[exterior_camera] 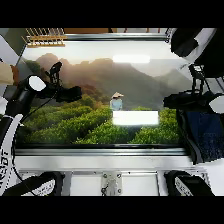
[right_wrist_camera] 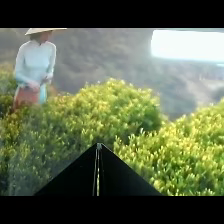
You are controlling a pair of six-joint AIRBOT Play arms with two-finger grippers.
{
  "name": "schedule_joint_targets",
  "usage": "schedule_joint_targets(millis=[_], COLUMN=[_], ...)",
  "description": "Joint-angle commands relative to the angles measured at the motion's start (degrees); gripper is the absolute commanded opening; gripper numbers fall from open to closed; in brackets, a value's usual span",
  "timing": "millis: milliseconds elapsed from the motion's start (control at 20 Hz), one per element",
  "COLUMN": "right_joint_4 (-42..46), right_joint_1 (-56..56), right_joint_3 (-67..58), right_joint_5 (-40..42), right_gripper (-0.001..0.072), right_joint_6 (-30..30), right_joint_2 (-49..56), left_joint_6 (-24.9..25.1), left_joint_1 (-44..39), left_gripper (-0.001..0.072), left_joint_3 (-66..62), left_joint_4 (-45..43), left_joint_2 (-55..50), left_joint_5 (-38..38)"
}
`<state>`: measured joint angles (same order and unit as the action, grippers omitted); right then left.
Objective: Fold the clothes and pants, and hang the long-sleeved shirts on hangers.
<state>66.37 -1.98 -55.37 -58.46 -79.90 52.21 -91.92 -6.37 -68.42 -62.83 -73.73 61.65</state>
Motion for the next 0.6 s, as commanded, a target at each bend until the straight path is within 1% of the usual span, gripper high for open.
schedule_joint_targets(millis=[0,300,550], right_joint_4=[-0.02,-0.02,-0.02], right_joint_1=[0.04,0.04,0.04], right_joint_3=[0.0,0.0,0.0], right_joint_5=[-0.02,-0.02,-0.02], right_gripper=[0.0045,0.0045,0.0046], right_joint_6=[0.0,0.0,0.0], right_joint_2=[0.02,0.02,0.02], left_joint_6=[-0.11,-0.11,-0.11], left_joint_1=[0.04,0.04,0.04], left_gripper=[0.0012,0.0012,0.0012], left_joint_3=[-0.02,-0.02,0.0], left_joint_4=[0.0,-0.07,-0.04], left_joint_2=[2.56,9.05,10.25], left_joint_5=[-0.13,-2.32,-2.78])
